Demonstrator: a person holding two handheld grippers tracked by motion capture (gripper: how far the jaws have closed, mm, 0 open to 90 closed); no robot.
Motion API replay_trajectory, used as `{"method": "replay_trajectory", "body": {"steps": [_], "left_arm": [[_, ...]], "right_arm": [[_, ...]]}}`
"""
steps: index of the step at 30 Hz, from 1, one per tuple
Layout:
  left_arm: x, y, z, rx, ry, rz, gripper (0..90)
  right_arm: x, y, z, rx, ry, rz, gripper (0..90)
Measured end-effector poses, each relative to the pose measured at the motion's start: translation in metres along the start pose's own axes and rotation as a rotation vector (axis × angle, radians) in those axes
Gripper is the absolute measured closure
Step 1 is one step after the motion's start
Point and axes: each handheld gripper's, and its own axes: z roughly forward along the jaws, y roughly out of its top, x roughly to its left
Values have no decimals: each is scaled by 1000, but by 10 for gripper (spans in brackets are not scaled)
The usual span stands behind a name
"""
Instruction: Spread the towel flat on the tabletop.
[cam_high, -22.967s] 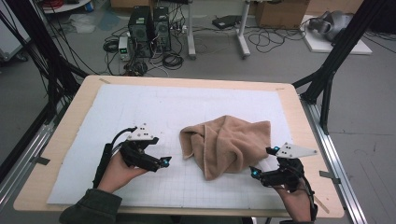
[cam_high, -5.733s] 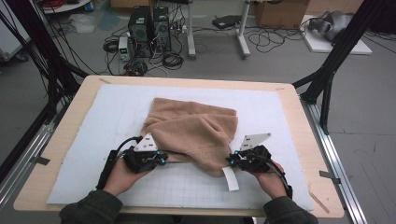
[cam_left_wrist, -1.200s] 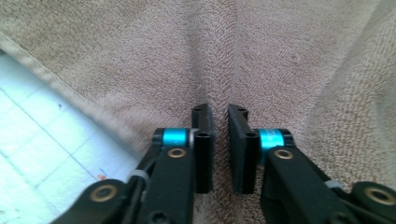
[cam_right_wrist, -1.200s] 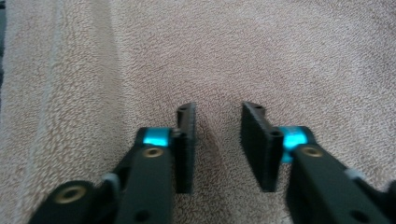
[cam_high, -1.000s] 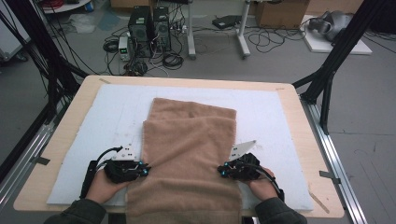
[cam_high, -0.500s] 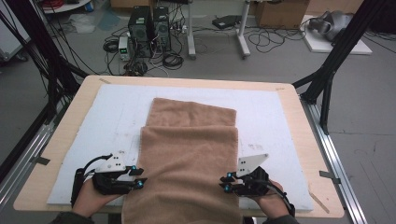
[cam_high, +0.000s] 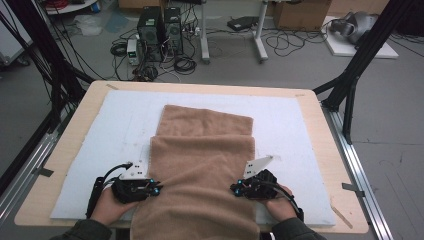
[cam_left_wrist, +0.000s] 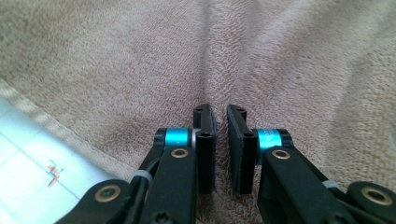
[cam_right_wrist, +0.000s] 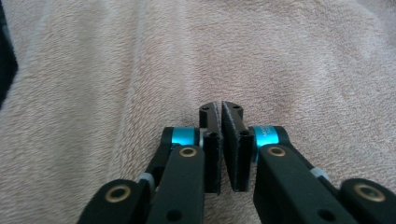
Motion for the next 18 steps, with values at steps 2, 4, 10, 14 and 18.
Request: {"method": "replay_trajectory", "body": {"steps": [2, 4, 10, 14, 18], "left_arm": [[-5, -3, -4, -13, 3, 6, 825], [-10, -7, -8, -33, -5, 3, 824], [-10, -11, -20, -51, -19, 3, 691], [4, -4, -19, -77, -8, -32, 590], [7, -3, -5, -23, -31, -26, 667]], "right_arm": [[7, 0, -2, -7, 15, -9, 893], [15, -2, -5, -2, 17, -22, 893], [27, -8, -14, -25, 24, -9, 740], [16, -3, -9, -10, -25, 0, 625], [8, 1, 3, 11, -17, -6, 733]]}}
